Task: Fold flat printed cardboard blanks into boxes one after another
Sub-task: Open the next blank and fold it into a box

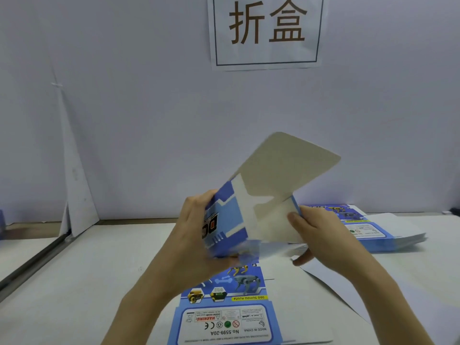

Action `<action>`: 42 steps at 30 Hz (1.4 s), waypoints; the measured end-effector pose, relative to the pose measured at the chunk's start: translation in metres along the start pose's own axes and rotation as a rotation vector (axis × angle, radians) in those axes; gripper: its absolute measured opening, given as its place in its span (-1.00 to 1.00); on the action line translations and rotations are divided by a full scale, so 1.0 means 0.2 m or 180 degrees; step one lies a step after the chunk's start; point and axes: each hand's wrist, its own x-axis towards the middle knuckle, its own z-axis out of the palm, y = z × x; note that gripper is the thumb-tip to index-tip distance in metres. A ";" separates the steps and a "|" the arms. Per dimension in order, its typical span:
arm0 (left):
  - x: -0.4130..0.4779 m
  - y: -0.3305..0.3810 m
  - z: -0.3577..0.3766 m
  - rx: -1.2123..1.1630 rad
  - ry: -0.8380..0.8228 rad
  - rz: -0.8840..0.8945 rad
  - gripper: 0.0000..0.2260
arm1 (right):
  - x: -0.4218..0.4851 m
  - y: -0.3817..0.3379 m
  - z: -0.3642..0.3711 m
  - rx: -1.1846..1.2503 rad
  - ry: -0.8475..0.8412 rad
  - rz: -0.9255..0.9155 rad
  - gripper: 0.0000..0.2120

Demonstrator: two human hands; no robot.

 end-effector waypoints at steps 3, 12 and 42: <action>0.00 0.01 0.03 -0.0461 -0.0400 -0.1007 -0.22 | 0.00 0.01 0.01 -0.0332 0.0107 0.0000 -0.67; 0.02 0.04 -0.06 -0.2510 -0.1124 -0.1945 -0.03 | -0.01 -0.05 0.05 -0.1816 0.0343 -0.0260 -0.53; 0.02 0.10 -0.02 0.0551 0.0755 -0.0934 -0.61 | -0.01 -0.04 0.18 0.0677 0.0201 -0.0399 -0.49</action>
